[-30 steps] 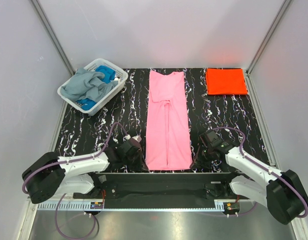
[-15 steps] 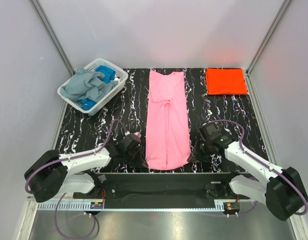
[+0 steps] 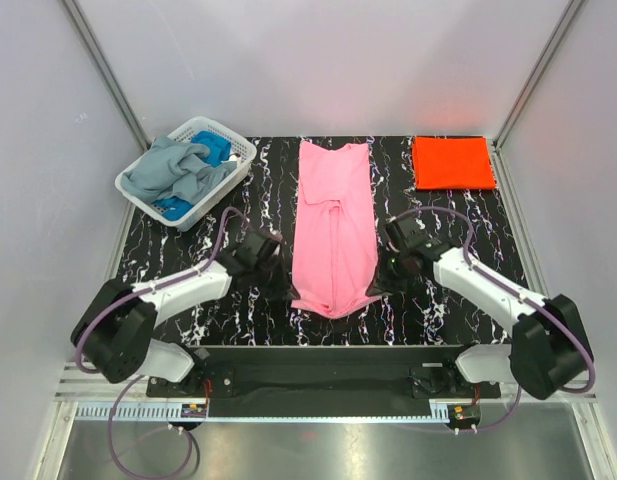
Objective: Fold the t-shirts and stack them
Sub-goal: Fold the tshirt
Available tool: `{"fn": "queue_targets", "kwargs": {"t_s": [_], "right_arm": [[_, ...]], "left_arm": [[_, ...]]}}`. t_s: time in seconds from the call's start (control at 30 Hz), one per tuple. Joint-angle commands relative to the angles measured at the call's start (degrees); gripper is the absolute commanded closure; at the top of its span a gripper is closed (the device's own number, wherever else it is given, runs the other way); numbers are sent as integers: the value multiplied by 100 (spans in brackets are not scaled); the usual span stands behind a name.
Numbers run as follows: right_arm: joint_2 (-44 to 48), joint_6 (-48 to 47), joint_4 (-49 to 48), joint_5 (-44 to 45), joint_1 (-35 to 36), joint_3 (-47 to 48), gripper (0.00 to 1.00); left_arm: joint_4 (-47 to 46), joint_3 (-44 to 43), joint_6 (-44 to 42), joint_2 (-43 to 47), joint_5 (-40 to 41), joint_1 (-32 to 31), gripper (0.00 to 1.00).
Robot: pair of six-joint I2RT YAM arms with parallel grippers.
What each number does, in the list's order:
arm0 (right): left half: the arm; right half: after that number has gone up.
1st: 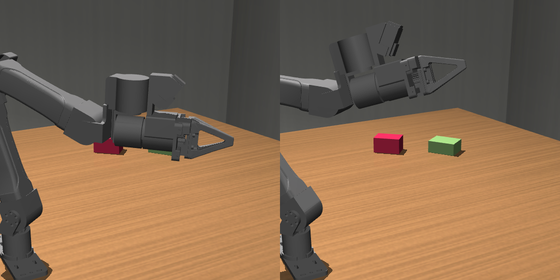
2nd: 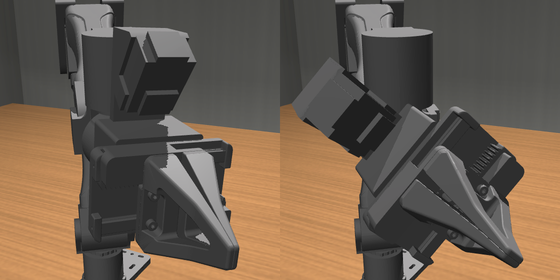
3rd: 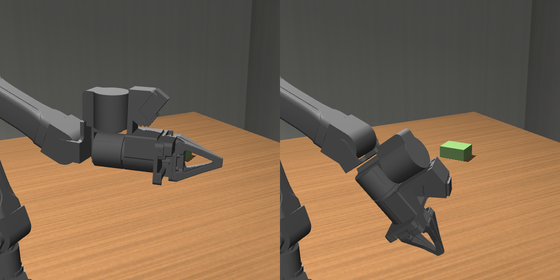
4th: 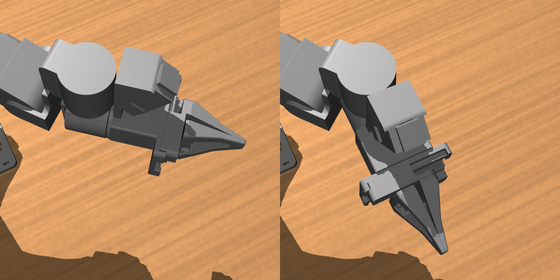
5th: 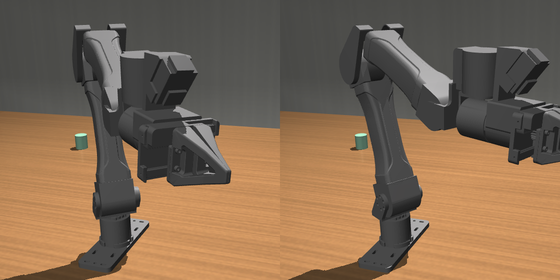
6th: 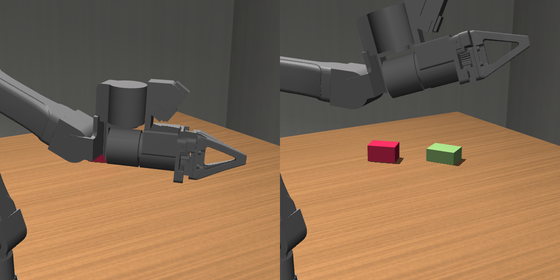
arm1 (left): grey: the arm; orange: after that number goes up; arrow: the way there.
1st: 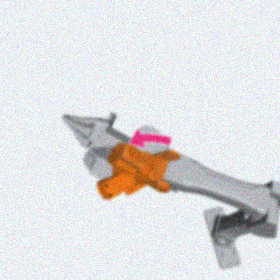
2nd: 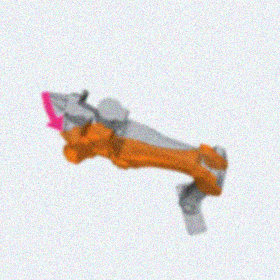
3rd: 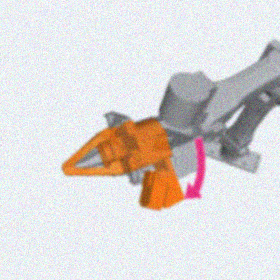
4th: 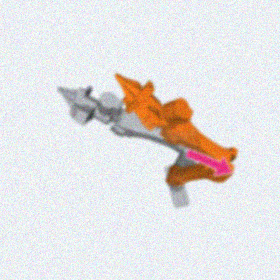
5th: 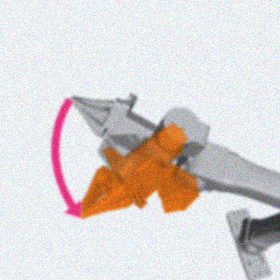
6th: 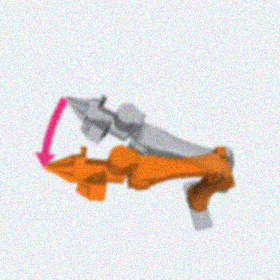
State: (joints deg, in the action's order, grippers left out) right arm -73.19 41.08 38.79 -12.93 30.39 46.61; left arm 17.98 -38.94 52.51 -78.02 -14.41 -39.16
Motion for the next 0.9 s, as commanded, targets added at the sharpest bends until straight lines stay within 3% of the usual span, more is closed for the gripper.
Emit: {"fn": "queue_targets", "kwargs": {"t_s": [0.0, 0.3, 0.53, 0.67, 0.87], "right_arm": [[-379, -494, -12, 177, -208, 637, 100], [-1645, -1224, 24, 115, -745, 2183, 100], [-2752, -1734, 252, 150, -1237, 3573, 100], [-3340, -1928, 296, 89, -1404, 4223, 100], [-3904, -2165, 261, -148, -1510, 4760, 100]], "left_arm": [[127, -649, -478, -292, -211, 338, 100], [575, -2371, -1269, -1557, -456, 1076, 100], [1190, -4216, -1902, -2840, -413, 1489, 100], [1278, -4718, -1858, -3192, -150, 1683, 100], [1129, -5281, -1894, -3790, -615, 1833, 100]]}}
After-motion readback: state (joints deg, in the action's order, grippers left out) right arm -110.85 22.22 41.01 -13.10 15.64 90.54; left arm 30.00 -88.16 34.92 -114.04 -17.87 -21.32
